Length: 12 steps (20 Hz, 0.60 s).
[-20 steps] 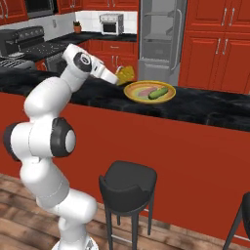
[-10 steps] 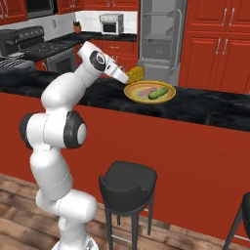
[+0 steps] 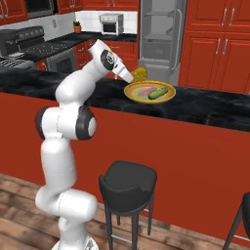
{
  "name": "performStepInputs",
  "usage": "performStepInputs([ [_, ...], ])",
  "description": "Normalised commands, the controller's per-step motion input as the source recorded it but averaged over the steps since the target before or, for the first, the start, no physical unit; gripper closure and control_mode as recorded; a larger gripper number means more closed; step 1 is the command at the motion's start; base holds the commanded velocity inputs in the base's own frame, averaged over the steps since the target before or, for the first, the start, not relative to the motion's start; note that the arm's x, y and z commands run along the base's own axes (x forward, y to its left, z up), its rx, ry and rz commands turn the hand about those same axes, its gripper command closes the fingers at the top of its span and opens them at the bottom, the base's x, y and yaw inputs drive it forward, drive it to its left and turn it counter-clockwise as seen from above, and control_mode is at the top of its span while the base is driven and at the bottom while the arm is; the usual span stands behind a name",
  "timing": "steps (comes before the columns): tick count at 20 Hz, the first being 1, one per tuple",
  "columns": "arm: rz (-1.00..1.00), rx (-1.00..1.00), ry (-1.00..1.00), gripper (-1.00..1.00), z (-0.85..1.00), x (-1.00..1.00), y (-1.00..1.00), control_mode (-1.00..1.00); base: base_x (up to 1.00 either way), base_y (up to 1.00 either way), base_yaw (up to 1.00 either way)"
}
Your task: Take the cheese, steak, and cucumber from the fridge and place them on the plate on the dining counter to create an appetizer plate.
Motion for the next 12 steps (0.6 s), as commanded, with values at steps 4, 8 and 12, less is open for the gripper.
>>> performStepInputs([
  [4, 0.0, 0.01, -0.03, 1.0, -0.32, 0.37, 0.0, -1.0, 0.0, 0.0, 0.0],
  [8, 0.0, 0.0, -0.06, 1.0, -0.41, 0.32, 0.0, -1.0, 0.0, 0.0, 0.0],
  [12, 0.0, 0.0, -0.06, 1.0, -0.31, 0.27, 0.0, -1.0, 0.0, 0.0, 0.0],
])
